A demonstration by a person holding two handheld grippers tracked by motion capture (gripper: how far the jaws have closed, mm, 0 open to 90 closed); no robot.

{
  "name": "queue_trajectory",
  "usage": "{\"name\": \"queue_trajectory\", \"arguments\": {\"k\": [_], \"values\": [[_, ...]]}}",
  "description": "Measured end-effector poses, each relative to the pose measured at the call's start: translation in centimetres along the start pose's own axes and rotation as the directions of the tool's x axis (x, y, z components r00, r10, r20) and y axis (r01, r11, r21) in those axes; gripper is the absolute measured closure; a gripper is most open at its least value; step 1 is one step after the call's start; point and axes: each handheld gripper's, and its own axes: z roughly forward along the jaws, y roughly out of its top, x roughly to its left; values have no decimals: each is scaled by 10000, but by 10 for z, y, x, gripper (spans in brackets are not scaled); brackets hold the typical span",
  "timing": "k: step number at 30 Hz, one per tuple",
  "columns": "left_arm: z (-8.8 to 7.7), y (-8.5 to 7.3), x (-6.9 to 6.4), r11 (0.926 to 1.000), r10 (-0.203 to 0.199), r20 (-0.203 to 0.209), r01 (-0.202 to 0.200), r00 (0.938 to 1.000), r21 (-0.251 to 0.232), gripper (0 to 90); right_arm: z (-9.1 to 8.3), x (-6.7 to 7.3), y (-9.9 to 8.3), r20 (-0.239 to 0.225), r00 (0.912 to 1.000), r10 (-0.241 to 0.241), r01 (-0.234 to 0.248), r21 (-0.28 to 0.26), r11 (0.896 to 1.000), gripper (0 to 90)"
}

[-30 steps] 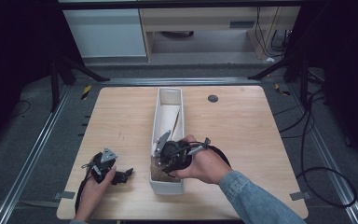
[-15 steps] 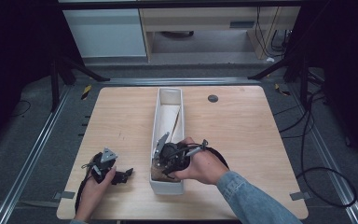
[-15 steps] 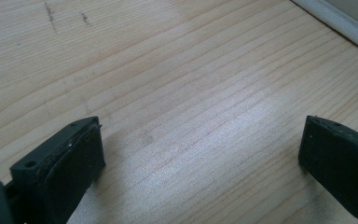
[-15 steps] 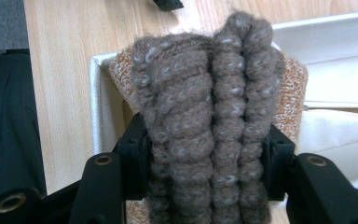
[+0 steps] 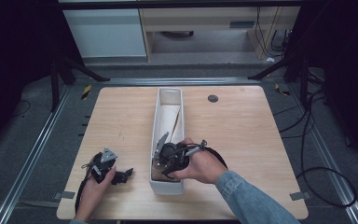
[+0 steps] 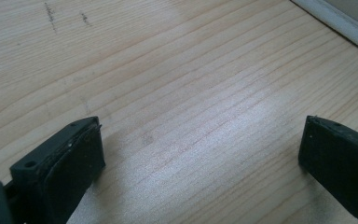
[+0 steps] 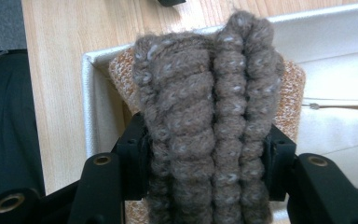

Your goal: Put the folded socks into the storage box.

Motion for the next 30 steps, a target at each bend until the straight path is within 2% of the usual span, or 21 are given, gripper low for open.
{"name": "queue_trajectory", "arguments": {"k": [6, 23, 30], "values": [[0, 0, 0, 10000, -13, -3, 13, 10000, 1, 0, 11, -2, -3, -155, 9998, 96, -93, 160, 9998, 474], [0, 0, 0, 10000, -3, -8, 3, 10000, 0, 0, 16, -4, -3, -301, 9993, 209, -202, 239, 9995, 460], [0, 0, 0, 10000, -11, -4, 11, 10000, -1, 0, 15, -4, -5, -356, 9992, 188, -181, 200, 9996, 423]]}}
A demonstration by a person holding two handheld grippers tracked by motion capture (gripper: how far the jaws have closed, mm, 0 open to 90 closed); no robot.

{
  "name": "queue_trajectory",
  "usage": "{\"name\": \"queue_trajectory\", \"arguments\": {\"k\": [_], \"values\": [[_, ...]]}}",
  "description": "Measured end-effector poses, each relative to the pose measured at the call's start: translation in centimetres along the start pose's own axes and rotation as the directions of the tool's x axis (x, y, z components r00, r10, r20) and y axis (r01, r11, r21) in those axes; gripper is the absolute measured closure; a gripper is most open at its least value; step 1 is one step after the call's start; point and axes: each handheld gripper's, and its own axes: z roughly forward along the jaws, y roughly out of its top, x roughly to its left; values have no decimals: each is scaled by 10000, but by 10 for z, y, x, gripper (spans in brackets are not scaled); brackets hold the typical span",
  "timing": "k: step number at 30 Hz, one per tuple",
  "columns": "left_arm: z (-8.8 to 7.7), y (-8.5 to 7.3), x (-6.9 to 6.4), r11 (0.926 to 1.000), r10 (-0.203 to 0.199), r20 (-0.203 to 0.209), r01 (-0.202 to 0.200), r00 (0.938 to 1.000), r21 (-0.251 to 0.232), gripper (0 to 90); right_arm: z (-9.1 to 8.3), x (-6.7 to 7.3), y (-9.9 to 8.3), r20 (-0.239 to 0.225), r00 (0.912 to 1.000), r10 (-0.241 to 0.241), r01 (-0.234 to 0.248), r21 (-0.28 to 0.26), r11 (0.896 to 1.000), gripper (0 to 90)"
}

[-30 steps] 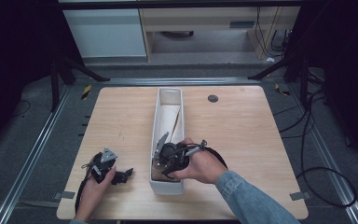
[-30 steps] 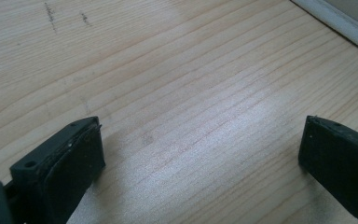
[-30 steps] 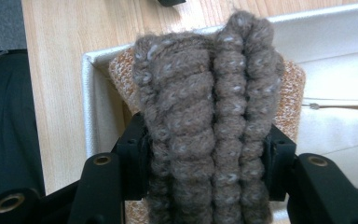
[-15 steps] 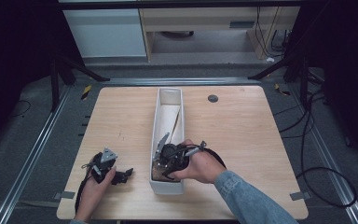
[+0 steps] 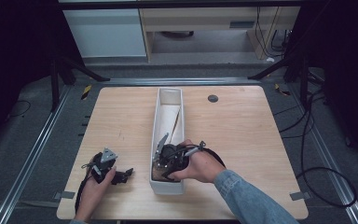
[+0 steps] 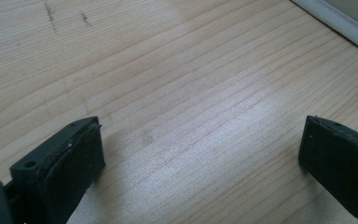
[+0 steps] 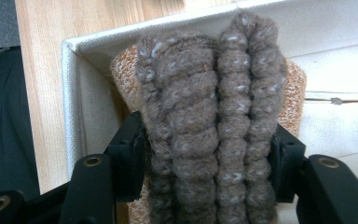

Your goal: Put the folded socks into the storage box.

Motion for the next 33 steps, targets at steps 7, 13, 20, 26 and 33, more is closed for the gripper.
{"name": "queue_trajectory", "arguments": {"k": [7, 13, 20, 26, 33], "values": [[0, 0, 0, 10000, -23, 11, 23, 10000, -1, 0, -3, 0, -1, 10, 9999, 105, -105, -152, 9998, 363], [0, 0, 0, 10000, 19, -6, -19, 10000, 5, 0, -16, -1, -4, 52, 9992, 400, -397, -539, 9978, 279], [0, 0, 0, 10000, 19, -2, -19, 10000, 27, 0, -40, -2, -9, 319, 9980, 549, -519, -892, 9947, 238], [0, 0, 0, 10000, 13, 3, -13, 10000, 3, 0, -63, -7, -12, 602, 9959, 672, -585, -1371, 9888, 252], [0, 0, 0, 10000, 14, 5, -14, 10000, 3, 0, -82, -17, -16, 1335, 9858, 1016, -772, -1765, 9813, 368]]}}
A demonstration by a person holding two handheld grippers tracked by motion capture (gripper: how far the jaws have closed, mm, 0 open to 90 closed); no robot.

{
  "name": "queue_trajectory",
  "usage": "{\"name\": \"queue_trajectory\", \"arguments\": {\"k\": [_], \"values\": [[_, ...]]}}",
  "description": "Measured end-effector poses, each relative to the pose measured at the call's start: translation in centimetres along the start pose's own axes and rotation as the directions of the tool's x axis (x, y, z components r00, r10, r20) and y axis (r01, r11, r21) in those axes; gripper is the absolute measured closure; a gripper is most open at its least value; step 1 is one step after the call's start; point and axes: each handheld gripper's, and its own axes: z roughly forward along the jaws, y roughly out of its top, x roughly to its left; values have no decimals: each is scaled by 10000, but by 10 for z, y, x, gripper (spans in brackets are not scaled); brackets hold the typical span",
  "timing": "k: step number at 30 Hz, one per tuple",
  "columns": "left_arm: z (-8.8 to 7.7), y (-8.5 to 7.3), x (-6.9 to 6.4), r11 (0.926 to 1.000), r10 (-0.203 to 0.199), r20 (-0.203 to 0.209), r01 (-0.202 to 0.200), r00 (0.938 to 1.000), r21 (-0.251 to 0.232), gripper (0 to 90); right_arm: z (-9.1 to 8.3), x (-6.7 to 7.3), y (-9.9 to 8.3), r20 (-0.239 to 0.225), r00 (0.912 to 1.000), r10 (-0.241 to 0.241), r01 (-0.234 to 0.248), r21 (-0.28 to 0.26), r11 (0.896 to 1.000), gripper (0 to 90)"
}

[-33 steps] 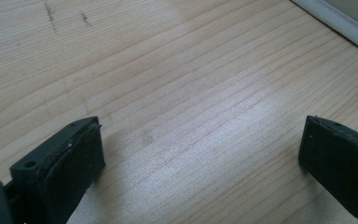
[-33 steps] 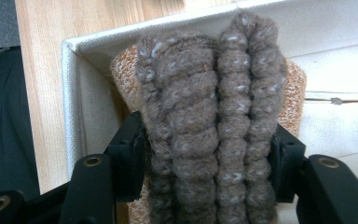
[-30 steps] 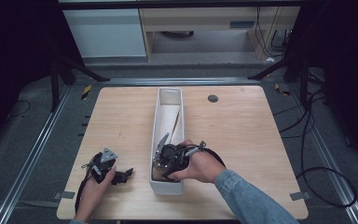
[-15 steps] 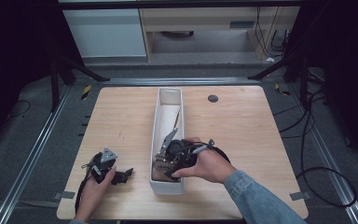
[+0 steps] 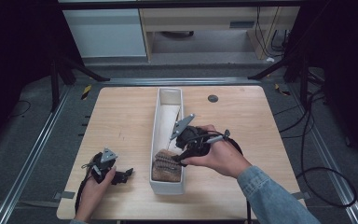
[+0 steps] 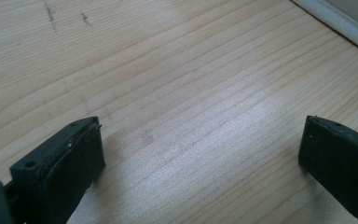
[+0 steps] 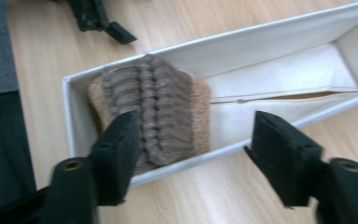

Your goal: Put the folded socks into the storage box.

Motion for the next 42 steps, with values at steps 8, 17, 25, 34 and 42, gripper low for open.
{"name": "queue_trajectory", "arguments": {"k": [8, 17, 25, 34, 42], "values": [[0, 0, 0, 10000, 1, 0, -1, 10000, -1, 0, -6, -20, -2, 474, 9973, 557, -533, -502, 9973, 721], [0, 0, 0, 10000, 0, -2, 0, 10000, -2, 0, 7, -26, 0, 151, 9972, 729, -718, -618, 9955, 900], [0, 0, 0, 10000, 1, 0, -1, 10000, 0, 0, 31, -23, 2, -316, 9973, 664, -671, -233, 9975, 900], [0, 0, 0, 10000, -13, -5, 13, 10000, -1, 0, 50, -17, 5, -856, 9948, 554, -558, -15, 9984, 900], [0, 0, 0, 10000, -35, 7, 35, 10000, 0, 0, 54, -6, 2, -1254, 9915, 360, -347, 127, 9993, 900]]}}
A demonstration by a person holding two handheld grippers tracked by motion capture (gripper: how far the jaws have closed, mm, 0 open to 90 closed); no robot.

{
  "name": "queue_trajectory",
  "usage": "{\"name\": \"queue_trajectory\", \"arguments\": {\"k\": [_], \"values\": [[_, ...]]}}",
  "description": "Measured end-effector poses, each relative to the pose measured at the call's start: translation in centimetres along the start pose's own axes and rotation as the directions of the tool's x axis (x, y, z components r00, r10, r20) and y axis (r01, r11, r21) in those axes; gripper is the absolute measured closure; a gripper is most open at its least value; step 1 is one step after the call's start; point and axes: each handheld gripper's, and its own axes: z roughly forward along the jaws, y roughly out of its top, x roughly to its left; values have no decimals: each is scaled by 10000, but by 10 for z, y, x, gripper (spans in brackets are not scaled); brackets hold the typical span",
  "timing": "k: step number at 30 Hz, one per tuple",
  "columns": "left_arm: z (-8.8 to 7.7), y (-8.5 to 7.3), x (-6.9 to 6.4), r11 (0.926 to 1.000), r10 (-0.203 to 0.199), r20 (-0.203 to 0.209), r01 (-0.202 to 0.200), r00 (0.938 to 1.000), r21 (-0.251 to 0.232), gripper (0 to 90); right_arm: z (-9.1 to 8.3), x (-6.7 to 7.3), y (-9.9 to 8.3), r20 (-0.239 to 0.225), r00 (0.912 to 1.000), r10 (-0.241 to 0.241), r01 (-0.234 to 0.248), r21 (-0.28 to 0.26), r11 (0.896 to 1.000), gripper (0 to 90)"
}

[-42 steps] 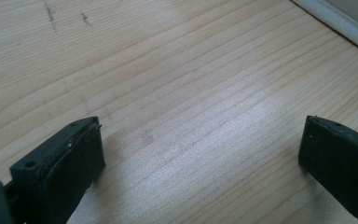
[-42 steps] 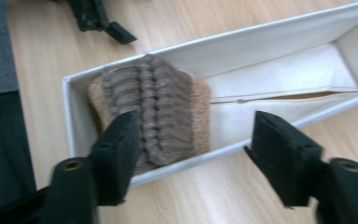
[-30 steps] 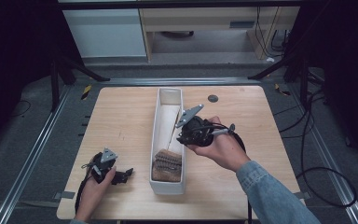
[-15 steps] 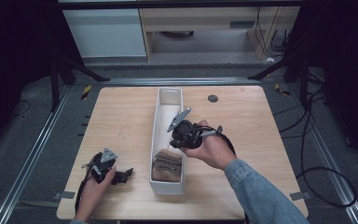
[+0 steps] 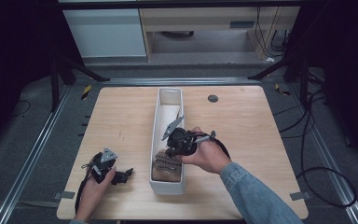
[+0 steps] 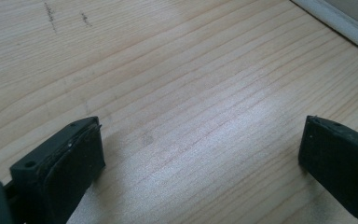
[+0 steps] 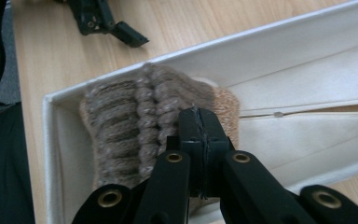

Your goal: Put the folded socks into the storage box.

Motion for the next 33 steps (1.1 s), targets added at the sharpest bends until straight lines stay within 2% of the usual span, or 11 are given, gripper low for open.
{"name": "queue_trajectory", "arguments": {"k": [9, 16, 21, 33], "values": [[0, 0, 0, 10000, 2, 0, -2, 10000, 0, 0, -1, 11, -3, -224, 9993, -301, 300, -42, 9995, 900], [0, 0, 0, 10000, 22, -1, -22, 10000, 37, 0, 2, 24, -8, -486, 9976, -499, 508, 177, 9986, 900], [0, 0, 0, 10000, 25, 2, -25, 10000, 22, 0, 5, 28, -11, -663, 9963, -548, 559, 152, 9983, 900], [0, 0, 0, 10000, 32, 3, -32, 10000, 27, 0, 9, 36, -15, -772, 9945, -715, 741, 314, 9968, 900]]}}
